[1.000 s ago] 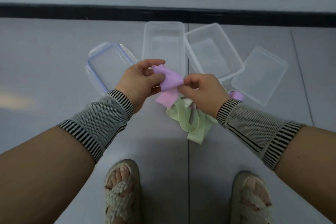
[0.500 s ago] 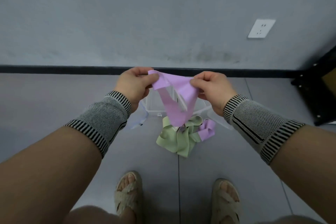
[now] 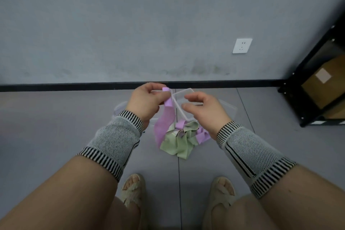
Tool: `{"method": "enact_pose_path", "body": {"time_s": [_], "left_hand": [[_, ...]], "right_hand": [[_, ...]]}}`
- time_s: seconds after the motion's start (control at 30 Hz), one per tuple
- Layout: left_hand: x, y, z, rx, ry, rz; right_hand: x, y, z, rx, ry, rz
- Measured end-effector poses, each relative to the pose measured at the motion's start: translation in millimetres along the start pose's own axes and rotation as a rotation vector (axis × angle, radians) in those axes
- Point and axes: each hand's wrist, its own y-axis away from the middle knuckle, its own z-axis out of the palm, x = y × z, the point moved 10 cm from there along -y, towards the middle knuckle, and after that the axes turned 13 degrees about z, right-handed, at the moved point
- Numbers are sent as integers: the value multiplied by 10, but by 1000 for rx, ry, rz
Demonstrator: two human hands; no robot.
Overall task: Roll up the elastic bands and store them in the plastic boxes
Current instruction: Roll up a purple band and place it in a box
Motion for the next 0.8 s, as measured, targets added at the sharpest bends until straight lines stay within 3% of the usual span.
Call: {"method": "enact_pose_path", "body": {"time_s": [0.27,0.43,0.67,0.8], "left_hand": [[-192,25,99,-235,-431,114],[-130,-7,249,-335,-404,163],[-258,-102,128,-180,-238,149],[-258,-110,200,-207,-243,189]], "right_hand": [[178,-153,153,-93,57,-29],[207,-294,320,-206,60,-14],[202,-378,281,-164,16,-19],[209,-375,275,-186,-38,10]]}}
